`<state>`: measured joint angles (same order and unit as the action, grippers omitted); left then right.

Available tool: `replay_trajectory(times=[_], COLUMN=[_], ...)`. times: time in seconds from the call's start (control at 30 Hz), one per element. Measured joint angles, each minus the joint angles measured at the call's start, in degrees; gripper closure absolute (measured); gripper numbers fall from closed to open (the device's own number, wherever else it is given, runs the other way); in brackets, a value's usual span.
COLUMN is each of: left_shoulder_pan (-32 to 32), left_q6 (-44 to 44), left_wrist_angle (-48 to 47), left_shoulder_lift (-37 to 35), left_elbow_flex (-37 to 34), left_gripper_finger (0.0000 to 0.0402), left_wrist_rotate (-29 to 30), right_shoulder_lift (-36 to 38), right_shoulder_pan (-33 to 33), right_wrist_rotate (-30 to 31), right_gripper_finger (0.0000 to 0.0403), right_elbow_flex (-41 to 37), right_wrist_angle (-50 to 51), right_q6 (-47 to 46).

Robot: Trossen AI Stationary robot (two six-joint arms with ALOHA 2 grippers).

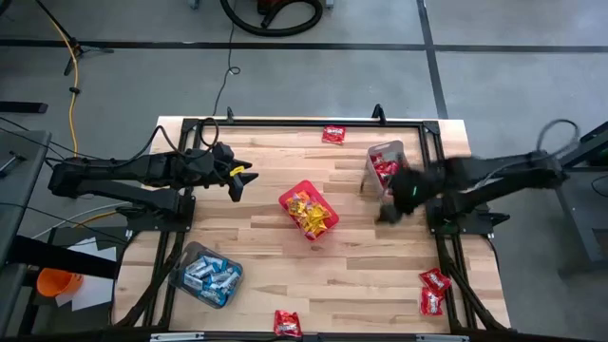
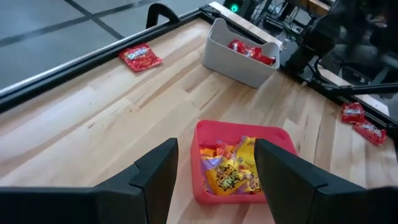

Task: Sort candy
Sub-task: Put the red candy into the gray bin

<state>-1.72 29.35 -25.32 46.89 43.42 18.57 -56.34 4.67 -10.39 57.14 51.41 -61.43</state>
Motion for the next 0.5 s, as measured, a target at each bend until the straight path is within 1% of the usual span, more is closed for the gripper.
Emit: replay_trajectory(times=[0.1,0.23,0.3,0.4,0.5], left_shoulder_pan=[0.0,0.0,0.0,0.0,0.0], left_q6=[1.4,2.0,2.0,2.0,2.0], left_wrist_angle=[-0.6,-0.6,-0.6,-0.6,-0.6], left_shoulder_lift=[0.0,0.0,0.0,0.0,0.0], left_elbow_flex=[0.0,0.0,0.0,0.0,0.0], left_gripper_finger=[0.0202,0.0202,0.0202,0.0202,0.0202], left_wrist_rotate=[-0.3,-1.8,-1.9,-1.8,-1.6], right_shoulder_lift=[-2.9,-7.1,-9.2,-12.0,-14.1], right_shoulder_pan=[11.2,26.0,32.2,39.3,42.4], right_wrist_rotate=[-3.3,-9.3,-12.0,-13.7,-13.6], right_gripper_finger=[0.018,0.018,0.018,0.018,0.018], right_elbow_flex=[-4.7,-10.2,-12.5,-15.2,-16.9], right_wrist_angle=[-1.7,-5.0,-6.3,-8.1,-7.6], right_q6=[-11.3,-28.8,-38.0,-49.4,-54.3])
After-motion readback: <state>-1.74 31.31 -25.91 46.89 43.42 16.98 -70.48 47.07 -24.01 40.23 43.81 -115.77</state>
